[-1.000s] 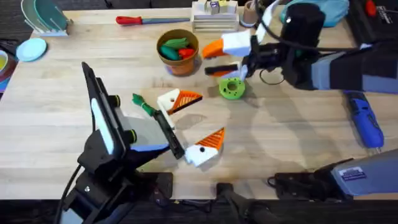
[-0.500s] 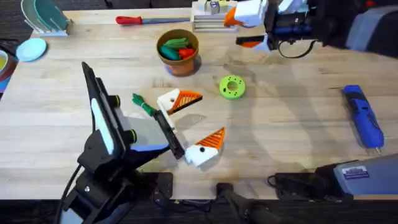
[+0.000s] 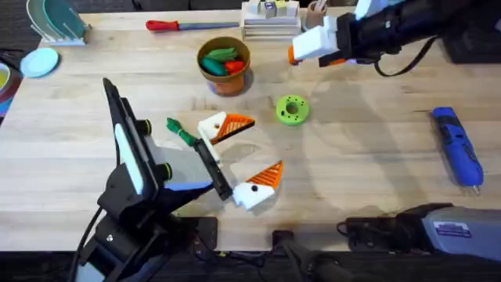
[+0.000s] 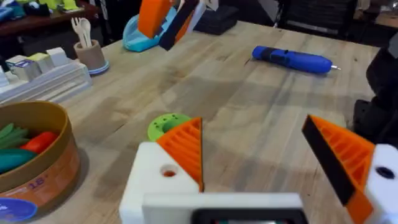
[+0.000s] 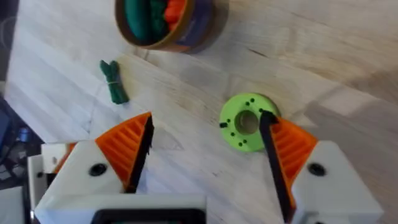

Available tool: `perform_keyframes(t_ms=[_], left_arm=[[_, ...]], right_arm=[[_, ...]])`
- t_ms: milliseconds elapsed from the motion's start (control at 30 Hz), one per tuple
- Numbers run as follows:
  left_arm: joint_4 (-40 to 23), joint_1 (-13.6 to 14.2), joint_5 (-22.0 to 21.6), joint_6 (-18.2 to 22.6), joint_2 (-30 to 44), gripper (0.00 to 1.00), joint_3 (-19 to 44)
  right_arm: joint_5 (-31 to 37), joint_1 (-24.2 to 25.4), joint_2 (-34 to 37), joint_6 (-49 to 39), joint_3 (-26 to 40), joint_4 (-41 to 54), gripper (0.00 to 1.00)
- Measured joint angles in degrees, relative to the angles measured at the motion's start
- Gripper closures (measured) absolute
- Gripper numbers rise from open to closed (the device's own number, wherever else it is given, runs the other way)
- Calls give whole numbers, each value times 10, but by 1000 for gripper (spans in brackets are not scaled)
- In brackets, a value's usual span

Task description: Pick up the gripper from the table and insert it into the empty holder that is missing its gripper. Then pick up a screw, insert it into the mounting hole, and use the screwdriver to tighten it. Finally, clean up the table by picking up the vegetable and placing it into the bucket.

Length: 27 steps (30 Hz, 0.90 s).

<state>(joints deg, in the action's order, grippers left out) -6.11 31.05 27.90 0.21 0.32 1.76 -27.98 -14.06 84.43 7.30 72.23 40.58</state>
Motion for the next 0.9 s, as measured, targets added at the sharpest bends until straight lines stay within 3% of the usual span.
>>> perform_keyframes(t_ms=[167, 567, 633, 700, 733, 900], left_arm=[[0, 0, 0, 0, 0, 8, 0], [0, 0, 0, 0, 0, 8, 0], [0, 0, 0, 0, 0, 8, 0], [0, 0, 0, 0, 0, 8, 0], [0, 0, 0, 0, 0, 8, 0], [0, 0, 0, 0, 0, 8, 0]], right_arm=[[28, -10, 3, -44, 0, 32, 9], [172, -109, 44, -78, 0, 80, 18], [201, -132, 60, -79, 0, 77, 96], [229, -154, 72, -81, 0, 67, 281], [240, -163, 78, -82, 0, 59, 325], [275, -204, 107, -83, 0, 34, 337]])
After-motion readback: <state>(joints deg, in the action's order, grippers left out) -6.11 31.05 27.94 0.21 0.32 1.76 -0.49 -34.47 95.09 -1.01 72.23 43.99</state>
